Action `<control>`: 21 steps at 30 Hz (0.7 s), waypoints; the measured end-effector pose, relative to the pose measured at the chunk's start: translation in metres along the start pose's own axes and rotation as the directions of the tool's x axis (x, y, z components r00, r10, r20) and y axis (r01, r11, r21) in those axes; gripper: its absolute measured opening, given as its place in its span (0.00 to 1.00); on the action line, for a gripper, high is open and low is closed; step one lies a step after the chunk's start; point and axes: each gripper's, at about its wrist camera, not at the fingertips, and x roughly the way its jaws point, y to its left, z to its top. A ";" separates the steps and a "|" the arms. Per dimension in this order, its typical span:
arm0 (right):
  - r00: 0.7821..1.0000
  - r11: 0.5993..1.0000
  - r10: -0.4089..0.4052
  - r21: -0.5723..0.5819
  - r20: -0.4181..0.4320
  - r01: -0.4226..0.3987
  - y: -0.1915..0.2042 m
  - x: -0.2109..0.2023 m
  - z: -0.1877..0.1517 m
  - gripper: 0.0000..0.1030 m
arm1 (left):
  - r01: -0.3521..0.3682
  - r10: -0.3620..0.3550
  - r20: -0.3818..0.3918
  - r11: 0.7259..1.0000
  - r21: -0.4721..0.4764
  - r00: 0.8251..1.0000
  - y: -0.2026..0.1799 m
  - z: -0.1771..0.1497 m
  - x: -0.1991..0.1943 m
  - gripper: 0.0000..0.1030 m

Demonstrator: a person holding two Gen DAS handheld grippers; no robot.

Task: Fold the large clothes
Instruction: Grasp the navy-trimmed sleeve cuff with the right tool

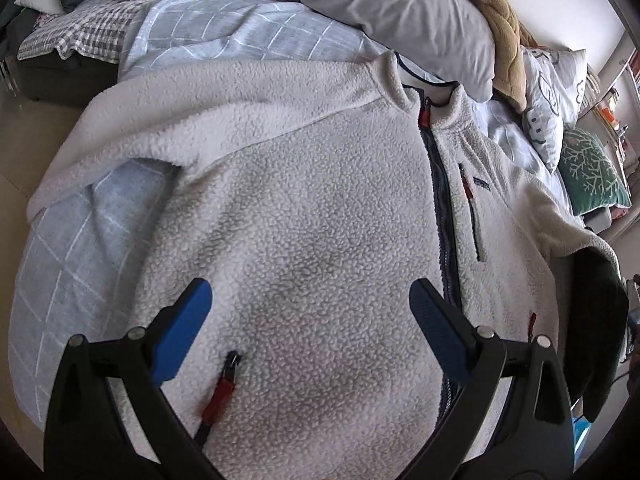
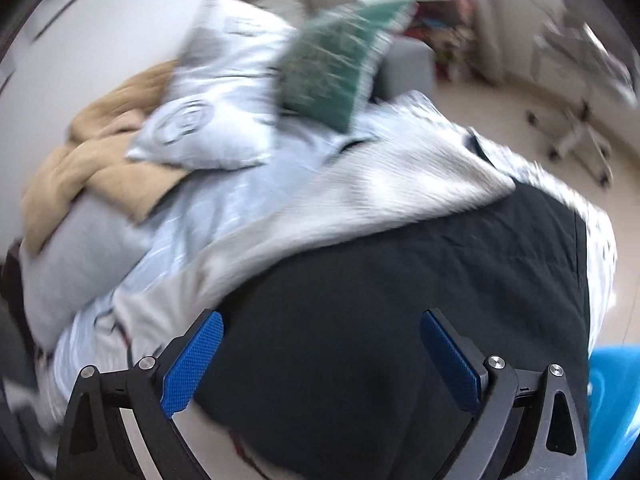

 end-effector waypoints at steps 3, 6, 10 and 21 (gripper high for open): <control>1.000 0.991 -0.002 0.136 -0.019 0.005 -0.029 0.022 0.012 0.97 | -0.009 0.009 0.010 1.000 0.009 1.000 -0.003 0.002 0.001 0.96; 0.999 0.971 0.018 0.237 -0.032 -0.010 -0.057 0.041 0.022 0.97 | -0.022 0.021 0.021 0.999 0.040 1.000 -0.007 0.005 0.002 0.96; 0.999 0.960 -0.027 0.277 -0.026 0.034 -0.078 0.056 0.033 0.97 | -0.037 0.036 0.017 0.998 0.051 0.999 -0.008 0.008 0.007 0.96; 0.999 0.986 -0.040 0.165 0.022 0.036 -0.057 0.050 0.047 0.06 | -0.009 0.009 0.001 1.000 0.027 1.000 -0.011 0.013 0.014 0.96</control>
